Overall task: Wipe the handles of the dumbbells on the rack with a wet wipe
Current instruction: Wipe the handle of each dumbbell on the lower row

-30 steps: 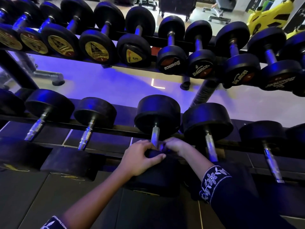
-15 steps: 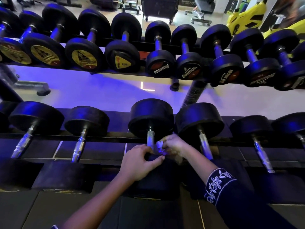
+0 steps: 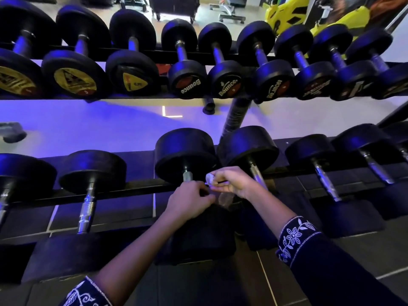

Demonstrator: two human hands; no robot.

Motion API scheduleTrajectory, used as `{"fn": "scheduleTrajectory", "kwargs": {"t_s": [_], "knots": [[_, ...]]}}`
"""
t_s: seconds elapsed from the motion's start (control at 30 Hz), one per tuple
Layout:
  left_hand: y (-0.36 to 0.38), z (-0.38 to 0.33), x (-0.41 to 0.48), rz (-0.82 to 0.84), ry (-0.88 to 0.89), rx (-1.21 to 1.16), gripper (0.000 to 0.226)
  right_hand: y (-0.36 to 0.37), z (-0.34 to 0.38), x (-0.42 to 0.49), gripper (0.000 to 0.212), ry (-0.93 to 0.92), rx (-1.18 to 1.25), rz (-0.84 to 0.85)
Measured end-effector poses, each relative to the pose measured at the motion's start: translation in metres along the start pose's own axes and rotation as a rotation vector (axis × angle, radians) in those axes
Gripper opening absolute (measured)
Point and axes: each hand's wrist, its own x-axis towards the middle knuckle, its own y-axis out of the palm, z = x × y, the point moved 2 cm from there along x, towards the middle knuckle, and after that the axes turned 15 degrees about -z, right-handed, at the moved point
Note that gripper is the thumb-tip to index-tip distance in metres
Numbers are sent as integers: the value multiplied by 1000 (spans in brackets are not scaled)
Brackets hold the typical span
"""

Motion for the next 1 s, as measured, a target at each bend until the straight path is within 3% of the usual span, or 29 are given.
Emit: {"fn": "scheduleTrajectory", "kwargs": {"t_s": [0.17, 0.3, 0.37, 0.5, 0.63, 0.8, 1.0], "knots": [[13, -33, 1, 25, 96, -56, 45, -38, 22, -3, 18, -81, 103, -77], [37, -68, -2, 40, 166, -119, 41, -78, 34, -2, 16, -182, 74, -127], [53, -86, -3, 84, 221, -145, 45, -98, 34, 2, 17, -251, -3, -124], [90, -118, -11, 175, 281, -134, 78, -134, 27, 13, 29, -335, -233, -104], [121, -141, -16, 177, 255, -80, 92, -159, 25, 31, 25, -495, -433, -140], [134, -157, -21, 72, 215, -5, 85, -160, 25, 42, 23, -688, -764, -85], [143, -149, -20, -99, 213, 8, 77, -154, 20, 55, 26, -703, -828, -15]]}}
